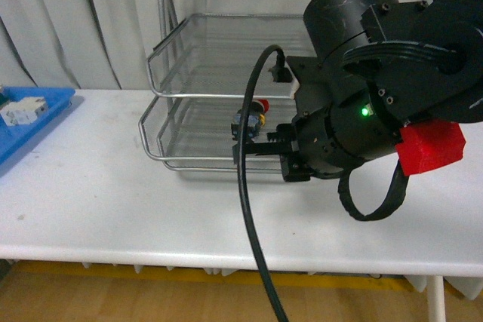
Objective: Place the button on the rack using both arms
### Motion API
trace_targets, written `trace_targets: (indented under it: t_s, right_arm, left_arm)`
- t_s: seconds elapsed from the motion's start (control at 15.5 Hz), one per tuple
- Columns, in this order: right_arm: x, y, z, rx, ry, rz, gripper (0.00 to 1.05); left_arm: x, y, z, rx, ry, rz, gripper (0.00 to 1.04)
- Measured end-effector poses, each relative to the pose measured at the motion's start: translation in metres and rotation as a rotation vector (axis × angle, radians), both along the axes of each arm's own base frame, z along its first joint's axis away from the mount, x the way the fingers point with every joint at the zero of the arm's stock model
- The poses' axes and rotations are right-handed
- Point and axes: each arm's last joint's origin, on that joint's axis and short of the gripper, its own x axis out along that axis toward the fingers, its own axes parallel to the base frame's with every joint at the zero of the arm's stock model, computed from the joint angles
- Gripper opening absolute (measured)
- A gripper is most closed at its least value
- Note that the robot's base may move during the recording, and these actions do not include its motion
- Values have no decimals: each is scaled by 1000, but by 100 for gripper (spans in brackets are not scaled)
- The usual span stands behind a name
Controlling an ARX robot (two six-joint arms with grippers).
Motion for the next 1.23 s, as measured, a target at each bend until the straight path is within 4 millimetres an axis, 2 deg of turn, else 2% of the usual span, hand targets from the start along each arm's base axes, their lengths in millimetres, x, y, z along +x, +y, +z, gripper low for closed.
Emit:
trace_targets:
  t_s: [0.26,0.65,0.84,1.1,1.23]
  right_arm:
    - [16,-9,-7,-21,40,-11,2]
    - [48,-22,-2,-34,9,-37,2]
    - [57,-32,-10,-50,21,-52,2]
    - [65,-41,-3,-42,-12,-72,2]
    - [64,-42,-3,-35,-17,-77,2]
  left_arm:
    - [0,0,0,0,0,0,98]
    - [0,0,0,0,0,-1,98]
    - [0,0,0,0,0,-1,98]
    - [0,0,0,0,0,-1,98]
    - [0,0,0,0,0,-1,98]
